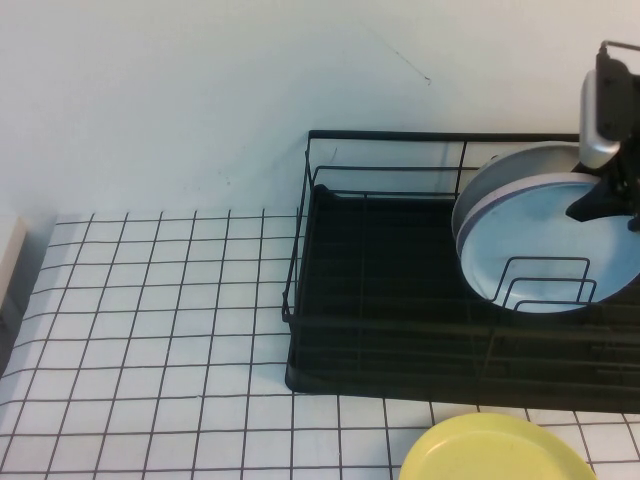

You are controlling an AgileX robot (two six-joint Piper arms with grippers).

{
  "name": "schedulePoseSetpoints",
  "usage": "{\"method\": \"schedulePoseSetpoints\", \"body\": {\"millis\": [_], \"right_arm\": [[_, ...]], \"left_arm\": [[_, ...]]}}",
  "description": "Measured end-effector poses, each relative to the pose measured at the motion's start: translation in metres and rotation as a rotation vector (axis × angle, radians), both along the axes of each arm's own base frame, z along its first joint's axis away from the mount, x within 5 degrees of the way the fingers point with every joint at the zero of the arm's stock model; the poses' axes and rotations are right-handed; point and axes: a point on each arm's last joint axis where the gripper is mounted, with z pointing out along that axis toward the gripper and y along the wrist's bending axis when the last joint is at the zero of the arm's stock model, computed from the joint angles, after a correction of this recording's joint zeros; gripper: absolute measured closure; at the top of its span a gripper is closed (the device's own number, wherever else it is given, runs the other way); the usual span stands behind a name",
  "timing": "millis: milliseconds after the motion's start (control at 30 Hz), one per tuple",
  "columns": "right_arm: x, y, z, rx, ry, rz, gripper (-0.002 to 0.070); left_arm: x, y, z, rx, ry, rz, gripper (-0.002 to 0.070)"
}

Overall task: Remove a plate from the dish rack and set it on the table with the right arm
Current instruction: Grasp the plate from the shelf

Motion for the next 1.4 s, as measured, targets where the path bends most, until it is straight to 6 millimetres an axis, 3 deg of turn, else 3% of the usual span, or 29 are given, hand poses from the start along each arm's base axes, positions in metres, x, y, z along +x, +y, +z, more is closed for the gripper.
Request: {"method": "schedulePoseSetpoints", "body": {"millis": [267,433,700,800,1067,1400], "right_arm": [[-0.001,0.000,-0.002,-0.052,-0.002,0.016,0.0374],[-0.006,-0.004,0.013,-0.084,-0.037,-0.008,0.0367],[-0.021,-0.006,0.064,-0.053,-0.131,-0.099,0.0176],[-0.031,-0.005,0.073,-0.052,-0.112,-0.083,0.0157],[-0.037,-0.003,0.068,-0.047,-0.022,-0.045,0.0187],[-0.017,0.002,0.031,-0.045,0.069,-0.016,0.0246]], "left_arm": [[0.000,0.000,0.000,0.000,0.000,0.000,0.0678],[0.000,0.000,0.000,0.000,0.000,0.000,0.0678],[0.000,0.000,0.000,0.000,0.000,0.000,0.0678],[0.000,0.000,0.000,0.000,0.000,0.000,0.0678],[0.000,0.000,0.000,0.000,0.000,0.000,0.0678],[0.000,0.000,0.000,0.000,0.000,0.000,0.0678]]}}
